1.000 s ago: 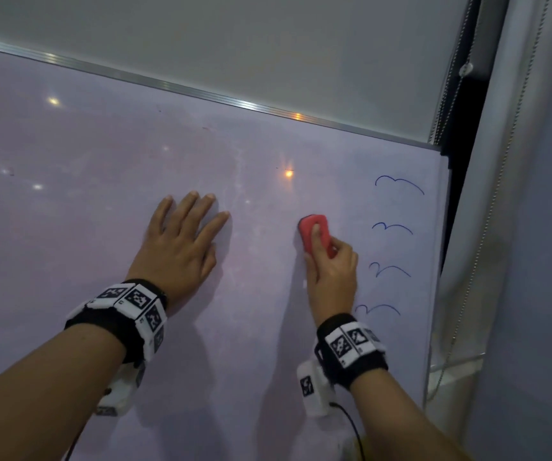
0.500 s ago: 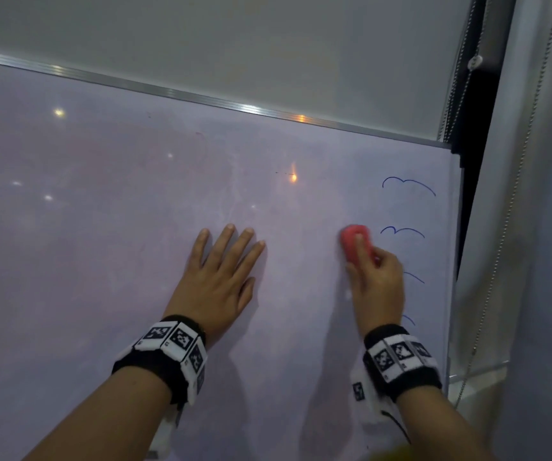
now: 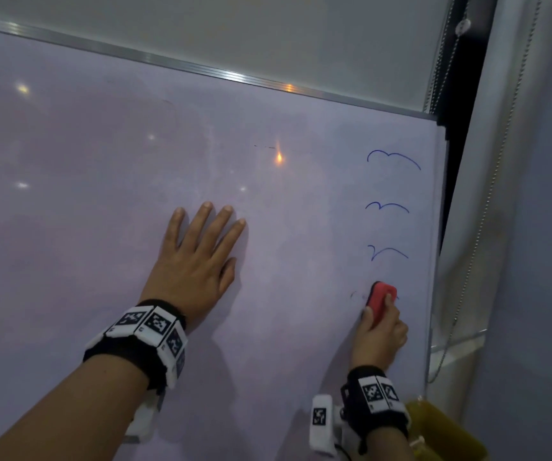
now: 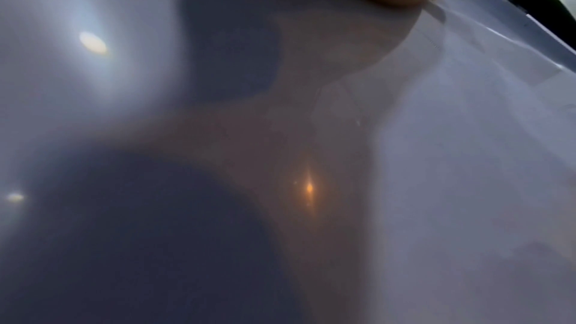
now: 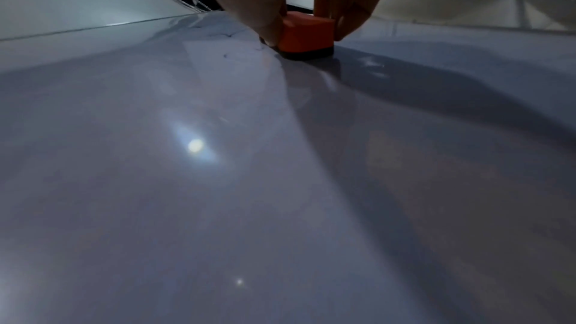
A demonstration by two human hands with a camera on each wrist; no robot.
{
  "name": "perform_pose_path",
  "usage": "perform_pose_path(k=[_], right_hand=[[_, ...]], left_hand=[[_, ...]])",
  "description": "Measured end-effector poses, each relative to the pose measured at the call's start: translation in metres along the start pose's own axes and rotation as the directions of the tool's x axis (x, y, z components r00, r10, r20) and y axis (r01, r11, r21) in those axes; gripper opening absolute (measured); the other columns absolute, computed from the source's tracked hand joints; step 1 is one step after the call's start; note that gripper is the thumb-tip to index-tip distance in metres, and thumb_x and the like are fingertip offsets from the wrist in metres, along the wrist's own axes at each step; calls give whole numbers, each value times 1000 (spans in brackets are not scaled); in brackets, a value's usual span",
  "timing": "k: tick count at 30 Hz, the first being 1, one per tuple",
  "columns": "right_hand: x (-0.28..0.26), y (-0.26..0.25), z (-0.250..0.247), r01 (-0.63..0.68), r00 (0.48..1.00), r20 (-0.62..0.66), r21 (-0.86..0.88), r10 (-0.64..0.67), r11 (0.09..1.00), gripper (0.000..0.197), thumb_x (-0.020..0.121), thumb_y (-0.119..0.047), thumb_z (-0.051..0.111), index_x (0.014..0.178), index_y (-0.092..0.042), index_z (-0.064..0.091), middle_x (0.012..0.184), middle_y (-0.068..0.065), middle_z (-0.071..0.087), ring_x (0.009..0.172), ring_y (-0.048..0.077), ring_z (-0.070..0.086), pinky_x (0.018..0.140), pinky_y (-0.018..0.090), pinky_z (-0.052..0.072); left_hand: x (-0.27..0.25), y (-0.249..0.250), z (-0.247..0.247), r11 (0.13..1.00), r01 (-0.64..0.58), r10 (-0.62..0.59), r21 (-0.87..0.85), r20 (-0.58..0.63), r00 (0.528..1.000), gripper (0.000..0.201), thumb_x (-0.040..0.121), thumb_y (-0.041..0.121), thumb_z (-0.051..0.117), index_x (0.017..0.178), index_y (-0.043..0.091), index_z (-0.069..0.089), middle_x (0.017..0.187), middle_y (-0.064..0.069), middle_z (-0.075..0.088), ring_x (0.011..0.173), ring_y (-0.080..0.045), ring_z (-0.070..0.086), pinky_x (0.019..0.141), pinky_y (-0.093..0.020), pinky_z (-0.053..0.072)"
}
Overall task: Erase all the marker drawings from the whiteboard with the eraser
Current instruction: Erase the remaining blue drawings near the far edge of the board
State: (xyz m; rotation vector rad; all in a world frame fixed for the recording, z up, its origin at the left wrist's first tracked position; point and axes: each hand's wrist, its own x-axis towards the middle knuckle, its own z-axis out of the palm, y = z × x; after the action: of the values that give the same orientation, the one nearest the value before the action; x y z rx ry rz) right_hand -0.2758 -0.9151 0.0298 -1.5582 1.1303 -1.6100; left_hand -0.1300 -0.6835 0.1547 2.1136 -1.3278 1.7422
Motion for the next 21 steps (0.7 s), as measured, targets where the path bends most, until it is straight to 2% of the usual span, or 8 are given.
perform_pose_path(k=[3,5,9,13,14,17,18,21], right_hand=[[-16,1,-1,172,984,49,-10,-171,985,47,90,-17,59,135,-10,46,116,27,46,109,39,42,92,48,39],[-16,5,-5,263,962,90,-32,-259,964,46,90,-18,59,133,-10,49,117,25,47,108,38,44,87,47,42],[-7,-1,-5,94,993,75,-30,-92,995,47,91,-20,57,136,-15,45,117,24,45,112,39,42,90,47,40],[-34,-6,-3,253,960,115,26,-254,967,46,87,-18,63,132,-12,51,115,21,47,107,34,45,86,43,43],[-32,-1,-5,245,962,122,16,-245,969,46,88,-20,62,132,-13,50,116,21,47,107,34,46,86,43,43],[-13,7,-10,18,996,87,-22,-16,1000,47,91,-22,57,135,-16,45,119,23,45,113,40,43,91,47,40],[-13,8,-10,-10,996,84,-16,11,1000,47,91,-22,57,136,-16,44,119,24,45,113,40,43,92,47,39],[-27,3,-10,133,984,126,-20,-130,991,46,90,-24,58,134,-14,47,121,18,46,112,34,43,91,45,41]], left_hand=[[-1,1,0,1000,6,-6,-8,3,1000,53,91,33,29,140,13,35,146,-9,27,141,-29,14,114,-47,-1],[-1,1,0,1000,8,-8,-9,-3,1000,53,91,33,30,139,13,36,145,-9,28,137,-31,20,114,-47,1],[0,1,0,1000,3,-3,-10,-8,1000,53,91,33,29,139,12,37,145,-9,27,134,-33,24,113,-48,2],[-1,1,0,1000,5,-5,-3,-8,1000,53,91,33,29,139,12,36,145,-9,27,134,-33,24,114,-48,1],[-1,1,-1,1000,9,-9,-3,-6,1000,53,91,33,29,139,12,36,145,-9,27,134,-32,24,114,-48,1],[-1,1,-2,1000,12,-12,-3,6,1000,53,91,33,28,139,12,36,146,-9,27,135,-32,24,114,-48,3],[0,1,-2,1000,11,-11,-3,14,1000,53,91,34,28,139,12,36,146,-9,27,135,-32,23,114,-48,3],[0,1,-2,1000,10,-10,10,20,1000,53,91,34,28,140,13,35,146,-9,27,143,-28,10,114,-47,1]])
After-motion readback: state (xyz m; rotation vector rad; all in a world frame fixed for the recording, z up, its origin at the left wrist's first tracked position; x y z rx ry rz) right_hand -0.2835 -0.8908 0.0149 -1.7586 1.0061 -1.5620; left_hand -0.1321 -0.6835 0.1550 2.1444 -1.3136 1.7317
